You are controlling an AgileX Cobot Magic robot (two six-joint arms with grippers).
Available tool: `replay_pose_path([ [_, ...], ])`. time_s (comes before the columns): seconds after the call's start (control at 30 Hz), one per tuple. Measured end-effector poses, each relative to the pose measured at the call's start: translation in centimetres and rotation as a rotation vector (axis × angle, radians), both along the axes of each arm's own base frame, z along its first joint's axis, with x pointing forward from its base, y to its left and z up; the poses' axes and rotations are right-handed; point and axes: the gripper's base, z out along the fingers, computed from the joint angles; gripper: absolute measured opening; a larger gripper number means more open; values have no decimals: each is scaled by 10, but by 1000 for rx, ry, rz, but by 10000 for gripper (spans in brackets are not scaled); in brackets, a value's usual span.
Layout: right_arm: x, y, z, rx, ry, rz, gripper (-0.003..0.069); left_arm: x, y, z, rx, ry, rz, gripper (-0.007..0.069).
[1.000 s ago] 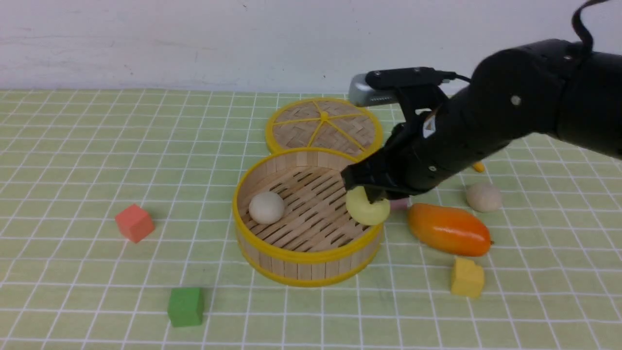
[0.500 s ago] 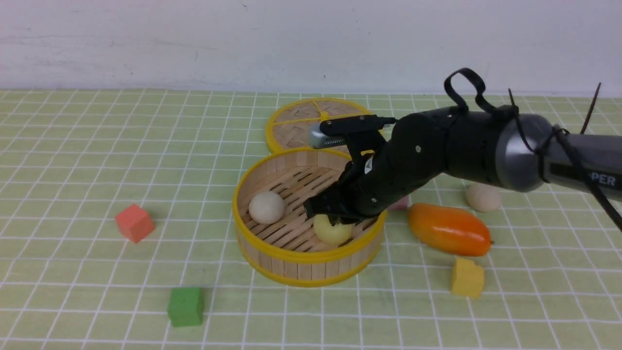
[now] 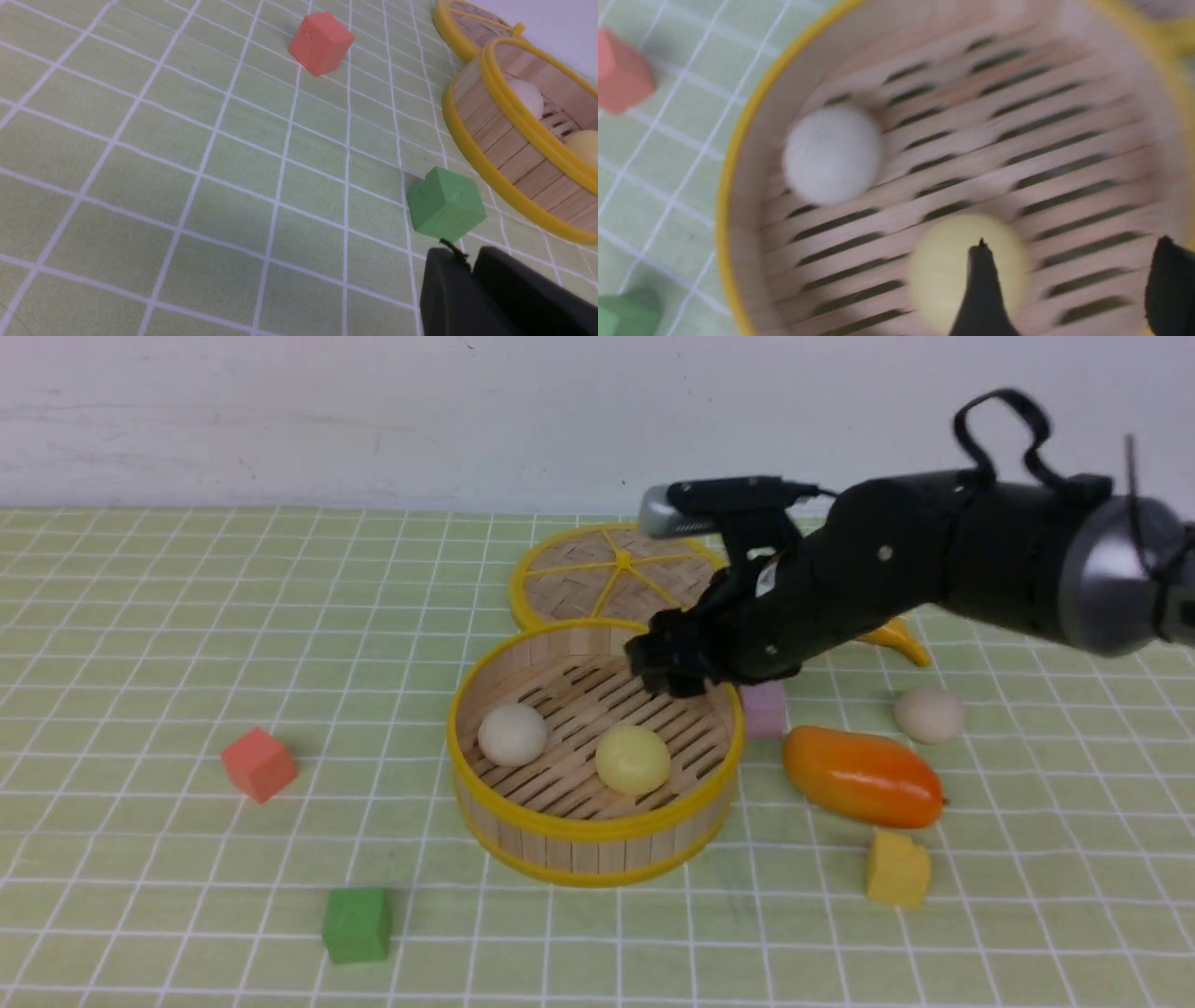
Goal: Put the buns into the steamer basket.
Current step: Use the right arm to grab a steamed stuffed bun
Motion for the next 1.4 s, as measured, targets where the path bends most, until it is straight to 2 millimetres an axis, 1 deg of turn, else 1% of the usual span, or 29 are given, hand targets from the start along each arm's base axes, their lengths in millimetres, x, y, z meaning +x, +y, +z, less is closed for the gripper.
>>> replay_pose_path([
  [0.03, 3, -15, 7, -24, -16, -22, 460, 0, 0, 0, 1, 0, 0, 75],
  [0.07, 5, -24, 10, -38, -22, -37, 460, 0, 0, 0, 1, 0, 0, 76],
  [0.17, 16, -63, 11, -92, 11, -115, 460, 0, 0, 0, 1, 0, 0, 82],
  [0.27, 25, -98, 3, -104, 72, -217, 460, 0, 0, 0, 1, 0, 0, 84],
  [0.33, 33, -124, -4, -89, 102, -310, 460, 0, 0, 0, 1, 0, 0, 88],
  [0.37, 33, -126, -5, -87, 104, -318, 460, 0, 0, 0, 1, 0, 0, 88],
  [0.43, 41, -149, -11, -68, 102, -396, 460, 0, 0, 0, 1, 0, 0, 91],
  [0.5, 47, -162, -16, -60, 93, -435, 460, 0, 0, 0, 1, 0, 0, 92],
  [0.53, 47, -163, -16, -59, 91, -437, 460, 0, 0, 0, 1, 0, 0, 92],
  [0.57, 51, -169, -24, -55, 96, -456, 460, 0, 0, 0, 1, 0, 0, 92],
  [0.7, 56, -169, -37, -50, 118, -463, 460, 0, 0, 0, 1, 0, 0, 94],
  [0.8, 61, -168, -53, -52, 145, -465, 460, 0, 0, 0, 1, 0, 0, 94],
  [0.83, 61, -168, -53, -51, 144, -465, 460, 0, 0, 0, 1, 0, 0, 94],
  [0.87, 64, -168, -62, -53, 152, -467, 460, 0, 0, 0, 1, 0, 0, 95],
  [0.97, 66, -168, -68, -53, 156, -468, 457, 0, 0, 0, 1, 0, 0, 99],
  [1.03, 67, -168, -71, -52, 154, -470, 433, 0, 0, 0, 1, 0, 0, 102],
  [1.1, 67, -168, -71, -52, 154, -470, 386, 0, 0, 0, 1, 0, 0, 102],
  [1.13, 67, -168, -71, -52, 154, -470, 386, 0, 0, 0, 1, 0, 0, 102],
  [1.17, 67, -168, -70, -51, 151, -470, 328, 0, 0, 0, 1, 0, 0, 102],
  [1.2, 68, -168, -70, -49, 151, -471, 293, 0, 0, 0, 1, 0, 0, 102],
  [1.33, 68, -167, -70, -25, 158, -480, 100, 0, 0, 0, 1, 0, 0, 105],
  [1.37, 68, -166, -70, -17, 161, -483, 41, 0, 0, 0, 1, 0, 0, 106],
  [1.4, 68, -166, -70, -15, 161, -484, 11, 0, 0, 0, 1, 0, 0, 108],
])
